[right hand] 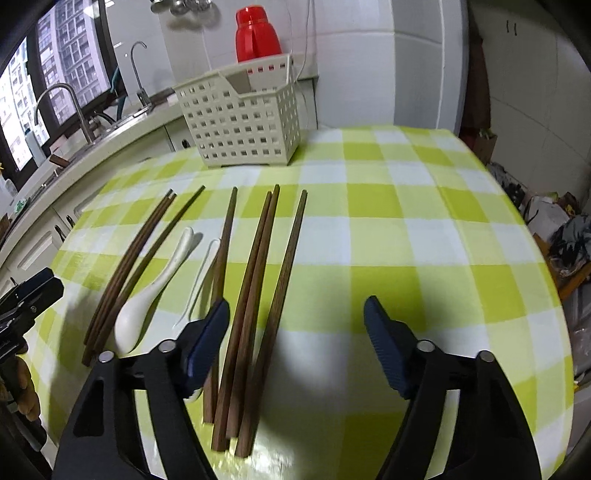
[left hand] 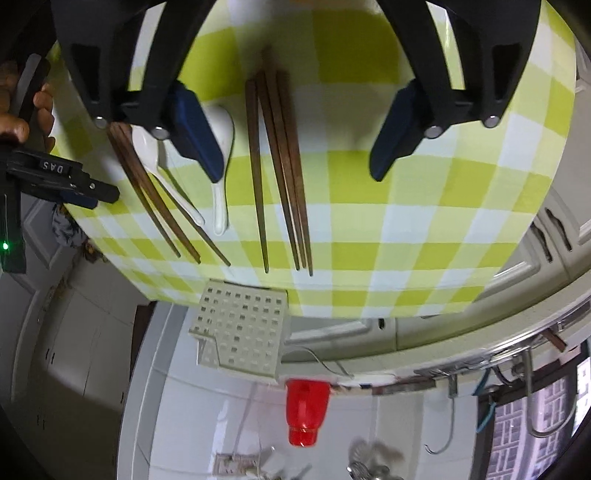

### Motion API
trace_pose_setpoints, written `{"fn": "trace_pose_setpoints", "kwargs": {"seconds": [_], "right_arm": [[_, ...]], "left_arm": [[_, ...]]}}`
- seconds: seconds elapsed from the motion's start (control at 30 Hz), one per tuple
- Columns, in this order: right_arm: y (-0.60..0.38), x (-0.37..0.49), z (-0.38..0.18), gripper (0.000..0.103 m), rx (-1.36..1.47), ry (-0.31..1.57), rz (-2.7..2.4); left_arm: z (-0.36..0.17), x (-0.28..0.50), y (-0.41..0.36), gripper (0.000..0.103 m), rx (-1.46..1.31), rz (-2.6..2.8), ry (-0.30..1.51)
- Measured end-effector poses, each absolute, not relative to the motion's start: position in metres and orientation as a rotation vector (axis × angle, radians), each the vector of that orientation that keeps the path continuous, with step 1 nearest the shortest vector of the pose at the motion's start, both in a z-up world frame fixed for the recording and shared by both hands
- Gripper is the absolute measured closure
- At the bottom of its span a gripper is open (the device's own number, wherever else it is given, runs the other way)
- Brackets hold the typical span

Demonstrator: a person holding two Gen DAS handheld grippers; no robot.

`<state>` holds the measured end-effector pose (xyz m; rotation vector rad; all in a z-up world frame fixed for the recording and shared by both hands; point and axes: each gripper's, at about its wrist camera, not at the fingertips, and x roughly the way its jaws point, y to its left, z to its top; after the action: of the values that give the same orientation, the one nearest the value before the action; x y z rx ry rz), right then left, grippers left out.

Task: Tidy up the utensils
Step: 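Close the left tool on one chopstick while the right tool closes on another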

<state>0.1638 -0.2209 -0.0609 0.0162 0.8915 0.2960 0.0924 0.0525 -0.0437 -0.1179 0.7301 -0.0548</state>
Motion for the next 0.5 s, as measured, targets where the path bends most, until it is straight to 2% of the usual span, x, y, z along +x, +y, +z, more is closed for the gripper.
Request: {"fn": "trace_pose_setpoints", "kwargs": {"seconds": [0.23, 0.4, 0.5], "right_arm": [[-0.208, 0.192, -0.070, 0.044, -0.012, 0.943, 0.300], [-0.205, 0.207, -0.078, 0.055, -0.028, 0.971, 0.285], [-0.203, 0.214, -0.082, 0.057, -0.035, 0.983, 0.283]], "left_arm": [[-0.059, 0.139, 0.058, 0.066, -0.149, -0.068, 0.822], [-0.068, 0.166, 0.067, 0.080, -0.164, -0.055, 0.860], [-0.073, 0.177, 0.071, 0.082, -0.168, -0.054, 0.872]]}}
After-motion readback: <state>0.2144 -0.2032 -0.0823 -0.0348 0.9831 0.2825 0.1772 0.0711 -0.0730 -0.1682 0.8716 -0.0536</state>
